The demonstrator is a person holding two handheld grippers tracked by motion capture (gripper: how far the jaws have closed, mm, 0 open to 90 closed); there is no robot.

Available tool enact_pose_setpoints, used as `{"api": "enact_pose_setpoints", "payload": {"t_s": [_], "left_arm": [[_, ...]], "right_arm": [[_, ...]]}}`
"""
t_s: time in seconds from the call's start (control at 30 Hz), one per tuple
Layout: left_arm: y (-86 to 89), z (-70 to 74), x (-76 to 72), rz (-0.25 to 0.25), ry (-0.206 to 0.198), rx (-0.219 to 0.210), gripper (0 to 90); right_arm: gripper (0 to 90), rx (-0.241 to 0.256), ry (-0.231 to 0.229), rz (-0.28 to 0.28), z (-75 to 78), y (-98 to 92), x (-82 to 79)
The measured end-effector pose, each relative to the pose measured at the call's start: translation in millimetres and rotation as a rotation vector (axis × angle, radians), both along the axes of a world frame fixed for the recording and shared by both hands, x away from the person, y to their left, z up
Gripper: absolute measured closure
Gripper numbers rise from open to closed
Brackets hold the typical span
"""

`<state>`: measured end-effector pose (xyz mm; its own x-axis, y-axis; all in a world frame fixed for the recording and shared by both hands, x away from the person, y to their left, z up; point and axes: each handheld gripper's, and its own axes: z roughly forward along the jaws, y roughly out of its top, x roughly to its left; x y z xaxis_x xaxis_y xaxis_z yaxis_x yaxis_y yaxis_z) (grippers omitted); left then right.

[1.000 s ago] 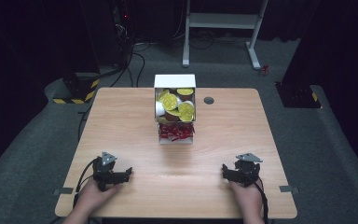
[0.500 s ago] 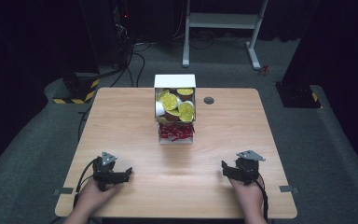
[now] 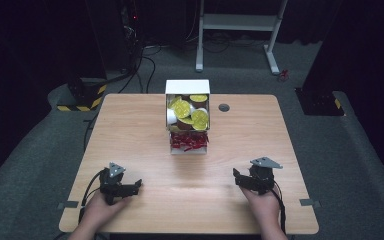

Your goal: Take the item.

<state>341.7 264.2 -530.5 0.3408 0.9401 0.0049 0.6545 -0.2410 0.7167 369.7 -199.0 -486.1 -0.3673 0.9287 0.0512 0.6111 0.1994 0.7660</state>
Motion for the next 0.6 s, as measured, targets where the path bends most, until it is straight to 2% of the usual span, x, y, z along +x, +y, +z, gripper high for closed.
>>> {"api": "enact_pose_setpoints", "payload": {"t_s": [0.3, 0.6], "left_arm": [[0.4, 0.3, 0.0, -0.005, 0.003, 0.008, 3.5], [0.4, 0.3, 0.0, -0.004, 0.003, 0.007, 3.5]], "right_arm": [[31.1, -0.020, -0.019, 0.018, 0.1, 17.4, 4.6], [37.9, -0.004, -0.020, 0.024, 1.7, 23.4, 7.5]]}}
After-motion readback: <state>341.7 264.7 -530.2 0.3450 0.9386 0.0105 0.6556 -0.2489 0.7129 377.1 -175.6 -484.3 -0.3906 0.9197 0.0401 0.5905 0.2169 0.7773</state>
